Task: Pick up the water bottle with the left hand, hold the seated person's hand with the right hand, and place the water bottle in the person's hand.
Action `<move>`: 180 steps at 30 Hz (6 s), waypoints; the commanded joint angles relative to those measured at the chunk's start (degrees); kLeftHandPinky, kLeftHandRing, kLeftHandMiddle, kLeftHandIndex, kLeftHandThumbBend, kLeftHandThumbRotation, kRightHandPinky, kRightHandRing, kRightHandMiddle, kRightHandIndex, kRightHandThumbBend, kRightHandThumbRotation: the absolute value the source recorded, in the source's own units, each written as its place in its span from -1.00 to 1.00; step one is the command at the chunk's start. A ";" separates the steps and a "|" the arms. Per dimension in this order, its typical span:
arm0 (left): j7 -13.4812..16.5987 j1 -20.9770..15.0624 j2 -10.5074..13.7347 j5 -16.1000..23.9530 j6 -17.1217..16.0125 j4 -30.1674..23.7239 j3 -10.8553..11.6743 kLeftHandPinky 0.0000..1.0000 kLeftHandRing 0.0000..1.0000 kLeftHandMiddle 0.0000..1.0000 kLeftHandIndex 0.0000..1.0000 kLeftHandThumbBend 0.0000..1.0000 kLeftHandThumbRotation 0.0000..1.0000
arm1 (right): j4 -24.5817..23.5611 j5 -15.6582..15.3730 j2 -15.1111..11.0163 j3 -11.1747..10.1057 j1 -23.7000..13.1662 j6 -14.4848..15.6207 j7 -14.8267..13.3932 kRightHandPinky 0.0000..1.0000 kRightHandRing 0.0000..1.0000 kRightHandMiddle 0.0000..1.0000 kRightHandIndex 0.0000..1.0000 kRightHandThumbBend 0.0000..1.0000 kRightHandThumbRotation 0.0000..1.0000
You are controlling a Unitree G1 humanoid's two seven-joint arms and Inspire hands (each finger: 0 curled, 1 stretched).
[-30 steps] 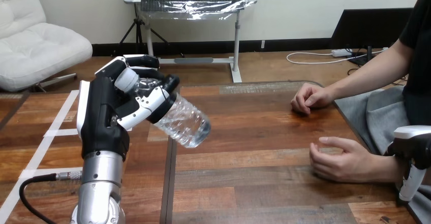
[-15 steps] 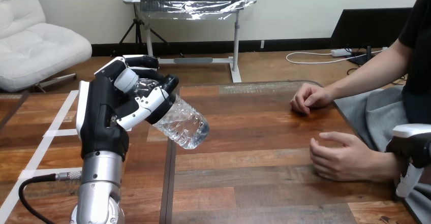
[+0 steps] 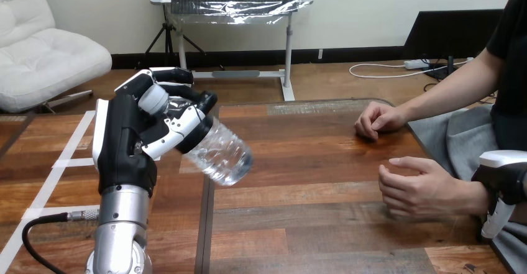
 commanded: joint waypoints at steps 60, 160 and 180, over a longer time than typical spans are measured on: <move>-0.47 -4.58 0.42 0.35 0.25 -0.39 1.45 -0.26 -0.16 -0.08 0.02 0.22 -1.00 | 8.70 3.37 5.30 1.56 -4.29 -3.31 -11.49 -0.30 -0.06 0.16 0.23 0.12 -1.00; -10.37 -3.21 17.84 22.35 3.18 -1.56 -2.61 0.54 0.53 0.54 0.58 0.51 -0.47 | -22.11 10.68 -1.13 -7.56 9.92 4.78 -6.60 0.85 0.94 0.96 0.88 0.55 -0.95; -11.47 -3.00 18.77 22.27 3.43 -1.45 -2.64 0.50 0.52 0.53 0.56 0.49 -0.53 | -20.38 10.68 -0.32 -7.71 9.80 3.89 -8.78 0.78 0.90 0.94 0.85 0.52 -1.00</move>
